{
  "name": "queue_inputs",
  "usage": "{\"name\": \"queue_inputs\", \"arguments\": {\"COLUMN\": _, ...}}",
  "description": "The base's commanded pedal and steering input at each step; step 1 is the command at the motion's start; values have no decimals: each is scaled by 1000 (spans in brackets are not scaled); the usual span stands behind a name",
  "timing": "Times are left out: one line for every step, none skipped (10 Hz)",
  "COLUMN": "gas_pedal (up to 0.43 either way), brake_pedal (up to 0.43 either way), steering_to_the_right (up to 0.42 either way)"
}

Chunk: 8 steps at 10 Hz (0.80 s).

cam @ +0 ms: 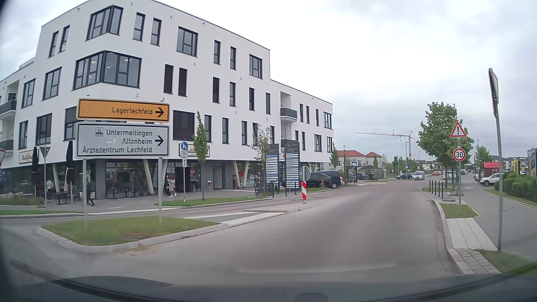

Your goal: Follow the waypoints while adhering to traffic rules and regulations

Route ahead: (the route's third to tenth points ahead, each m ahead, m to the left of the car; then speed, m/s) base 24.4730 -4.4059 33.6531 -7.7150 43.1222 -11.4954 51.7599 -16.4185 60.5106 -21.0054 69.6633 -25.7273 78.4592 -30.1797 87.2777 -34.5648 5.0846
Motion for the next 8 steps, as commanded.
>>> {"name": "queue_inputs", "arguments": {"gas_pedal": 98, "brake_pedal": 0, "steering_to_the_right": 153}}
{"name": "queue_inputs", "arguments": {"gas_pedal": 130, "brake_pedal": 0, "steering_to_the_right": 153}}
{"name": "queue_inputs", "arguments": {"gas_pedal": 130, "brake_pedal": 0, "steering_to_the_right": 154}}
{"name": "queue_inputs", "arguments": {"gas_pedal": 130, "brake_pedal": 0, "steering_to_the_right": 160}}
{"name": "queue_inputs", "arguments": {"gas_pedal": 118, "brake_pedal": 0, "steering_to_the_right": 161}}
{"name": "queue_inputs", "arguments": {"gas_pedal": 118, "brake_pedal": 0, "steering_to_the_right": 160}}
{"name": "queue_inputs", "arguments": {"gas_pedal": 118, "brake_pedal": 0, "steering_to_the_right": 161}}
{"name": "queue_inputs", "arguments": {"gas_pedal": 118, "brake_pedal": 0, "steering_to_the_right": 161}}
